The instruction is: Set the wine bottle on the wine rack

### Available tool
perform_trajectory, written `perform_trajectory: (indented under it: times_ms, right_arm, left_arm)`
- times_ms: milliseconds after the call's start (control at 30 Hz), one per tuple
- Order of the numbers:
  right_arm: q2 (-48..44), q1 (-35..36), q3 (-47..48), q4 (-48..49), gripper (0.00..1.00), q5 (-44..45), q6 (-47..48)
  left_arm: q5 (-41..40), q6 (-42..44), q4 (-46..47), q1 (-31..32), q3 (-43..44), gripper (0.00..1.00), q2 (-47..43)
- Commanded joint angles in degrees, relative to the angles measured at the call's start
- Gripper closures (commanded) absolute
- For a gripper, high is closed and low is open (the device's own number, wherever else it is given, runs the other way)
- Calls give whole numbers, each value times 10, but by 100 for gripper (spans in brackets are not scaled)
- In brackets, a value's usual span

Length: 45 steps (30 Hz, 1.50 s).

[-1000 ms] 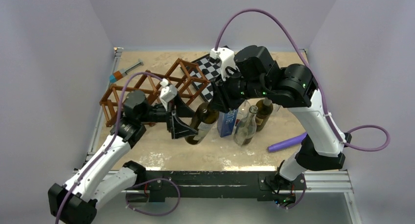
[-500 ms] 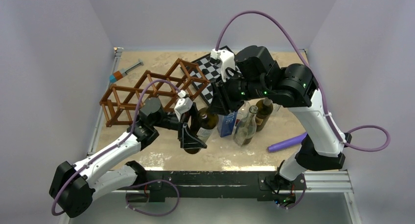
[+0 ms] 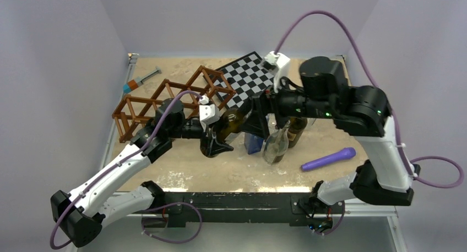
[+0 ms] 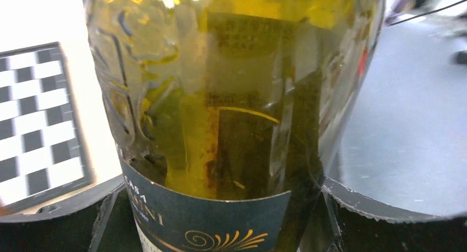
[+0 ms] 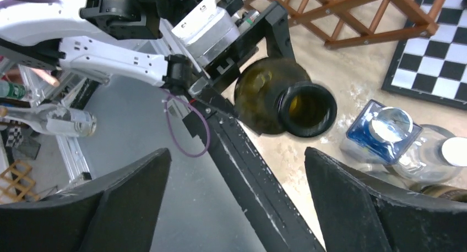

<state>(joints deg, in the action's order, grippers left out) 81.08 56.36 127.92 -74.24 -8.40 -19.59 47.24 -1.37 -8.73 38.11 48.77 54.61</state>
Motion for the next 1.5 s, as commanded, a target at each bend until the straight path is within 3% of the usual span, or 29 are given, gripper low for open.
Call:
perform_trajectory:
  times_ms: [0,100,233,300,433,633,900,1033,1467]
  right_arm:
    - [-64,1,-15,68,2,54,7]
    - [-69,-1,12,54,6,82,3]
    - [-9,-16,135,-47,16,82,-14]
    - [5,-16,148,-67,17,82,-17]
    - [1,-24,103,-64,17,67,-21]
    - [62,-29,124,-127,18,14,3]
    - [113,-27,113,-150,26,-10,29]
    - [115,-25,75,-137,33,-39,31]
    - [128,-18,17,-106,40,-44,14]
  left_arm:
    - [-156,190,-93,-2,99,100,-23]
    - [-179,281,-134,-2,140,100,-17]
    - [-195,414,-251,-2,242,100,29]
    - [-207,464,-286,-2,273,100,45]
    - [-237,557,-274,-2,268,100,46]
    - [-301,661,-225,13,245,100,40]
    - [-317,691,-146,36,232,100,37]
    - [-325,691,-141,37,236,100,41]
    - [-356,666,-108,36,226,100,55]
